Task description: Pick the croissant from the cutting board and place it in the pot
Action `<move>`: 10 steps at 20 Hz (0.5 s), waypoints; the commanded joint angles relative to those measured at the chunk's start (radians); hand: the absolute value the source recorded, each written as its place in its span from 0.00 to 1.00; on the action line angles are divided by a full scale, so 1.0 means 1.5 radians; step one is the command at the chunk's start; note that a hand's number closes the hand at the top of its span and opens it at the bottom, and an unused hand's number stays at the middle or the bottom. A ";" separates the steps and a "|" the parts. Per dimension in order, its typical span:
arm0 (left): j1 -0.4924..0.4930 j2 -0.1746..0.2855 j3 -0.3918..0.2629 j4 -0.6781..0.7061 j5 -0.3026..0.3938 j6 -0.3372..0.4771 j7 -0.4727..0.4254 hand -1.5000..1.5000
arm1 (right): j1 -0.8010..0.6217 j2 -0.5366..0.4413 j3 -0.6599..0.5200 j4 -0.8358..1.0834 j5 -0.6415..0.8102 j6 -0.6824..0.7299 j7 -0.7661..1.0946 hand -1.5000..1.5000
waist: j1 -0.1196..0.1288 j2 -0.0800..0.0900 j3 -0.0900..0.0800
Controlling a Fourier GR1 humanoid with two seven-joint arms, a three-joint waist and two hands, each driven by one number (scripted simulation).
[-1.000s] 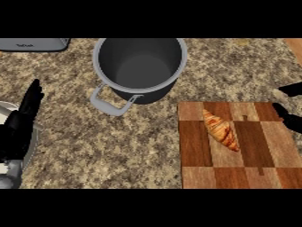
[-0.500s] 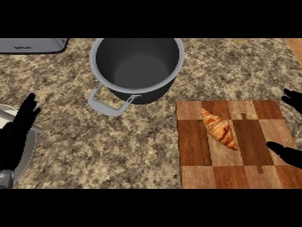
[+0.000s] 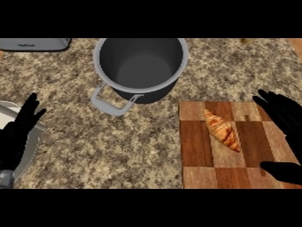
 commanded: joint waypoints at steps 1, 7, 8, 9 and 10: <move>0.007 0.009 0.002 0.012 -0.007 -0.007 0.014 0.50 | -0.090 0.009 0.065 -0.002 0.041 0.138 0.150 0.00 | 0.021 0.005 -0.003; -0.004 0.008 0.010 0.004 -0.007 -0.005 0.024 0.50 | -0.162 0.034 0.127 0.042 0.018 0.354 0.301 0.00 | 0.019 0.004 -0.003; -0.009 -0.022 -0.014 0.035 -0.035 0.014 -0.003 0.50 | -0.192 0.071 0.154 0.077 0.030 0.368 0.324 0.00 | 0.020 0.007 -0.003; -0.015 0.001 0.008 0.010 -0.008 -0.008 0.023 0.50 | -0.220 0.117 0.173 0.086 0.029 0.393 0.368 0.00 | 0.023 0.005 -0.002; -0.009 0.022 0.034 0.016 0.007 -0.025 0.021 0.50 | -0.225 0.112 0.161 0.088 0.007 0.427 0.370 0.00 | 0.016 0.004 -0.002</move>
